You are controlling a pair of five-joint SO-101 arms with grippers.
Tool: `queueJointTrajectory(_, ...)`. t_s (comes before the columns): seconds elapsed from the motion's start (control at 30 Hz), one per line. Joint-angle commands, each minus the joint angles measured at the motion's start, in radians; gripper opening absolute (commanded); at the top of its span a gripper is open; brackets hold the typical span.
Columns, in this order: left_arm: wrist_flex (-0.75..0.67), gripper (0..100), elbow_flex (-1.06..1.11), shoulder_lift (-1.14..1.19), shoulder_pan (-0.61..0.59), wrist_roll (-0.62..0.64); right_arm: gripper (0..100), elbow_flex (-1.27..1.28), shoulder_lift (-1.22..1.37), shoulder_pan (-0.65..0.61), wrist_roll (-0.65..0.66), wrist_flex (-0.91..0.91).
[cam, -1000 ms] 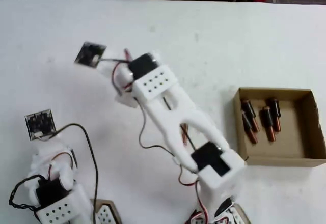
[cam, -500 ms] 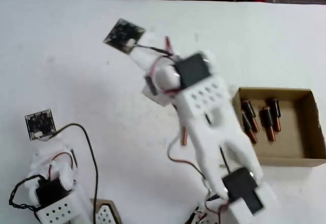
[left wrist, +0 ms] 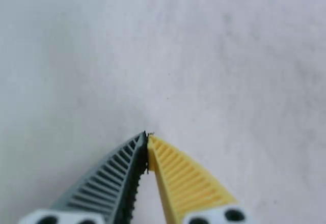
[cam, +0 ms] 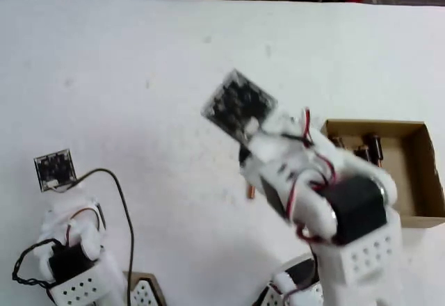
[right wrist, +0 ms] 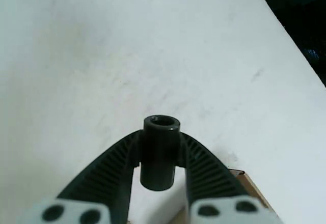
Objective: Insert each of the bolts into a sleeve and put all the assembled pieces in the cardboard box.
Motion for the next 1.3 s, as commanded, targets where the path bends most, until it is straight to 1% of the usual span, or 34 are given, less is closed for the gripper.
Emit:
queueJointTrajectory(0.0,0.000,2,-0.038,-0.012,0.001,-0.009,1.6,0.160,-0.130,0.010,-0.006,-0.071)
queueJointTrajectory(0.13,0.000,2,-0.038,-0.012,0.001,-0.009,1.6,0.359,-0.234,0.010,-0.009,-0.185)
queueJointTrajectory(0.27,0.000,2,-0.029,-0.012,0.001,-0.009,1.7,0.528,-0.300,0.010,-0.130,-0.334)
queueJointTrajectory(0.4,-0.002,2,-0.026,-0.012,0.001,-0.009,1.7,0.661,-0.338,0.010,-0.146,-0.498)
queueJointTrajectory(0.5,-0.002,2,-0.026,-0.012,0.001,-0.009,1.7,0.729,-0.343,0.008,-0.153,-0.579)
queueJointTrajectory(0.63,-0.002,2,-0.026,-0.012,0.001,-0.009,1.7,0.816,-0.349,0.002,-0.278,-0.711)
queueJointTrajectory(0.77,-0.002,2,-0.026,-0.012,0.001,-0.009,1.7,0.901,-0.349,-0.019,-0.365,-0.871)
queueJointTrajectory(0.8,-0.002,2,-0.026,-0.012,0.001,-0.009,1.7,0.913,-0.351,-0.038,-0.376,-0.886)
queueJointTrajectory(0.93,-0.003,2,-0.026,-0.012,0.001,-0.009,1.7,0.913,-0.364,-0.111,-0.382,-0.849)
queueJointTrajectory(1.27,-0.003,2,-0.025,-0.012,0.001,-0.009,1.6,0.911,-0.644,-0.108,-0.387,-0.743)
